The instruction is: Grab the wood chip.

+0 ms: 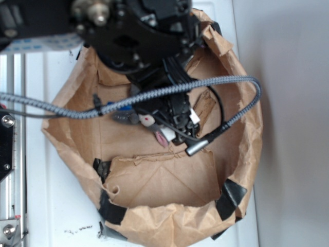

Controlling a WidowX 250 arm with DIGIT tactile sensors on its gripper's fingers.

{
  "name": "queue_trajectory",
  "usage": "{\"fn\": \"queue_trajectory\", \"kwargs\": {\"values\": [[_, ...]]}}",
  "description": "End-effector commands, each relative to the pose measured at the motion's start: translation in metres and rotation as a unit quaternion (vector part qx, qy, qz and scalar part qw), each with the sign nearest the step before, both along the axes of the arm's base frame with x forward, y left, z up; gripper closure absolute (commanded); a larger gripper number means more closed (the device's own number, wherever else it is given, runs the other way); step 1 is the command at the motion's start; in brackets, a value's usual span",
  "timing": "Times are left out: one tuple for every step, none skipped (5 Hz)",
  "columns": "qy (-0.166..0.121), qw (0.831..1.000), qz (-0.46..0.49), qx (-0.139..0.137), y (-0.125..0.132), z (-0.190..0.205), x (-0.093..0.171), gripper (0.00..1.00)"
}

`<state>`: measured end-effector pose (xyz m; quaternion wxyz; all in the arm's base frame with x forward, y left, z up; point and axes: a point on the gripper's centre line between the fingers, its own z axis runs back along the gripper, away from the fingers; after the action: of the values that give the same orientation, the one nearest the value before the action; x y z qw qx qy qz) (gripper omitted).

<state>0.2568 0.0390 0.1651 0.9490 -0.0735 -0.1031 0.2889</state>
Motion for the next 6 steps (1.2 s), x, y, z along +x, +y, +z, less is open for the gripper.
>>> {"fn": "queue_trajectory", "kwargs": {"values": [[-0.018,0.999,-0.038,0.029,-0.023,-0.035,0.02,0.0],[-0.023,0.998,-0.041,0.033,-0.028,-0.052,0.027,0.0],[-0.027,0.997,0.011,0.068,-0.026,-0.068,0.039,0.0],[-0.016,0.998,0.021,0.058,-0.025,-0.083,0.051,0.0],[-0.048,0.995,0.062,0.057,-0.024,-0.079,0.051,0.0],[-0.064,0.991,0.087,0.074,-0.024,-0.087,0.057,0.0]]}}
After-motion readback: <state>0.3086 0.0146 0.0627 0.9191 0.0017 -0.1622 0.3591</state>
